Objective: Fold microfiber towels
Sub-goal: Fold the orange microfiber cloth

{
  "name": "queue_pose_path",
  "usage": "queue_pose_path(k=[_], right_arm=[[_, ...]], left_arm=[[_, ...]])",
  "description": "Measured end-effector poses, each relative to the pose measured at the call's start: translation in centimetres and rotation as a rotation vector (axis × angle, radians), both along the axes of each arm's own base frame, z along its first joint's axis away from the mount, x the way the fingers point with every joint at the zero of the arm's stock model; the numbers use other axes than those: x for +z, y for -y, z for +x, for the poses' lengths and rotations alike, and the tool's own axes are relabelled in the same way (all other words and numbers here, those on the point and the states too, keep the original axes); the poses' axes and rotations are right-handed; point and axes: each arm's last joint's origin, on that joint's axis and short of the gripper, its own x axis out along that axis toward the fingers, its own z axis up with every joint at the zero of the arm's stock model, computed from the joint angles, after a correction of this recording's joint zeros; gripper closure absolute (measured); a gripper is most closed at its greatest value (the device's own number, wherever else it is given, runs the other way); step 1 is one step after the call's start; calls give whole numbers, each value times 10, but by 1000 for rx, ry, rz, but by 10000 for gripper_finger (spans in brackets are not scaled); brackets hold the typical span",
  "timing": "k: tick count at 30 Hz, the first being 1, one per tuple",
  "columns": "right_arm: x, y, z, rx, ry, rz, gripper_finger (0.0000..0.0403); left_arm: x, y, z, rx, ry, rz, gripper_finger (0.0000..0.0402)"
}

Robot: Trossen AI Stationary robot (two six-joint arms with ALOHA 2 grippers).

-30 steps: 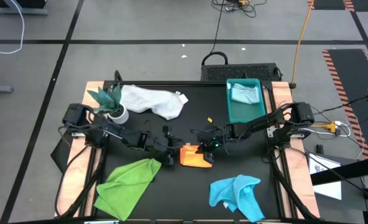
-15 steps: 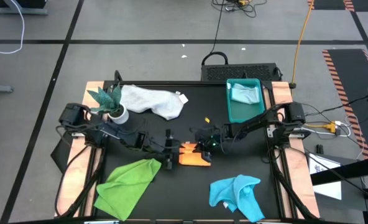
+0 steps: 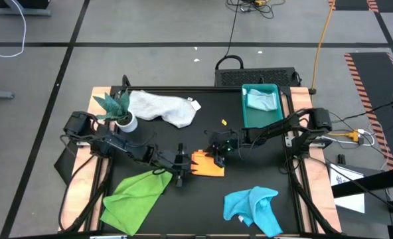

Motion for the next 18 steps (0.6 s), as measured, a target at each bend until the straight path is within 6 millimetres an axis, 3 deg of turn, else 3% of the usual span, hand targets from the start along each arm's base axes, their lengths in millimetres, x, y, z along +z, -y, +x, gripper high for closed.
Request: queue_pose_path(k=[6,11,14,18], right_arm=[[21,1,-9,-80,9,-107,280],[44,-24,-18,57,60,-144,291],[46,-44,-20,188,80,-121,305],[31,-61,-19,230,40,-142,329]], left_arm=[[-21,0,9,7,8,-7,287],[-30,-8,16,60,47,-33,287],[-30,-19,19,136,58,-46,286],[-33,-34,20,203,28,-83,286]])
